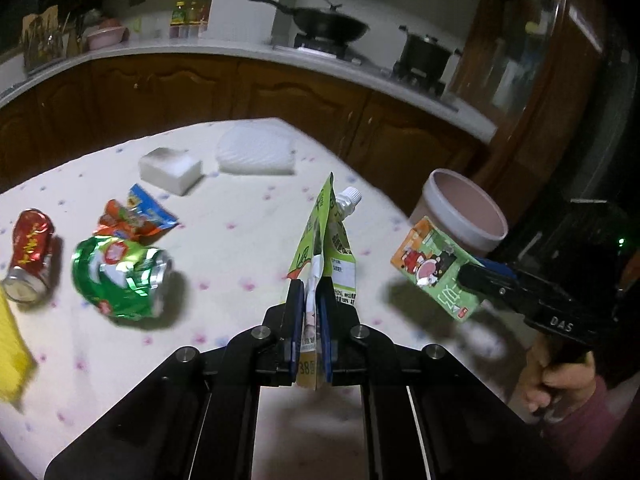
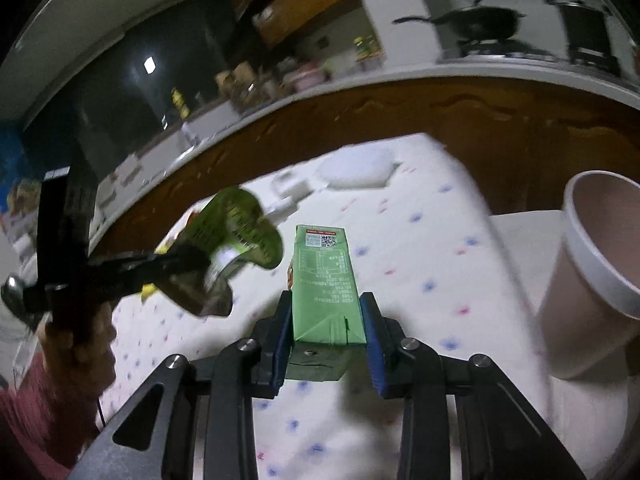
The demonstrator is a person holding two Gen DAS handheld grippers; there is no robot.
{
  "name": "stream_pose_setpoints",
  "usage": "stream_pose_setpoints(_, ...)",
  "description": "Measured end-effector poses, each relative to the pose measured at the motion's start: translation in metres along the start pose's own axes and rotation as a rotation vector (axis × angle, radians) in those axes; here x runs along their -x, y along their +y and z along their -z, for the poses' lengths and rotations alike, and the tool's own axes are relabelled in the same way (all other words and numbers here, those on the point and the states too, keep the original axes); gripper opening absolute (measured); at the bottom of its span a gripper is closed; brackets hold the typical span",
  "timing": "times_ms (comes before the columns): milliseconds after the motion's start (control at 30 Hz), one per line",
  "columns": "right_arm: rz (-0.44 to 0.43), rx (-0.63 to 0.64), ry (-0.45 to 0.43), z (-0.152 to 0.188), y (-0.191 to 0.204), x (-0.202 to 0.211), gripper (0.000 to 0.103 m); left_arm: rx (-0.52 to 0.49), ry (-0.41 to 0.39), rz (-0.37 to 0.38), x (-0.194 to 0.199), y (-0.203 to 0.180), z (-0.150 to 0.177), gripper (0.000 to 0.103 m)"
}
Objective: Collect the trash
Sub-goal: 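Carry the pouch and carton over the bin with both tools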
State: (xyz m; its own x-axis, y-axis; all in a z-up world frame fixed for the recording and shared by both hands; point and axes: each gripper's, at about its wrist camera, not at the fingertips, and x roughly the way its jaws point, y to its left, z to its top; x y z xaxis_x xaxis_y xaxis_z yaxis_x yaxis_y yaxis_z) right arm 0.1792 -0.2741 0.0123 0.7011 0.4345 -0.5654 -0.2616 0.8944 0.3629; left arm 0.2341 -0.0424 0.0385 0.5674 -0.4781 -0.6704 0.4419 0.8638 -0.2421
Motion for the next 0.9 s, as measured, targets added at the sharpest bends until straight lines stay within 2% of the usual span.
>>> stream_pose_setpoints(233,0.116,-0.066,-0.123,-0.003,-0.03,0.048,0.033,0.036,-0.067,0.065,0.002,-0.036,-0.01,0.007)
stream_pose_setpoints(400,0.192,-0.123,-0.188,-0.002,-0.053,0.078,0.033,0.034,-0.071,0.109,-0.01,-0.064,-0.019,0.007)
stream_pose_setpoints(600,0.262,-0.159,-0.227,-0.002,-0.075,0.101,0.033,-0.008,-0.061,0.151,-0.031,-0.105,-0.032,0.007)
stream_pose_setpoints(900,0.316,-0.207,-0.254,-0.004,-0.111,0.118,0.033,-0.067,-0.019,0.196,-0.063,-0.149,-0.049,0.007)
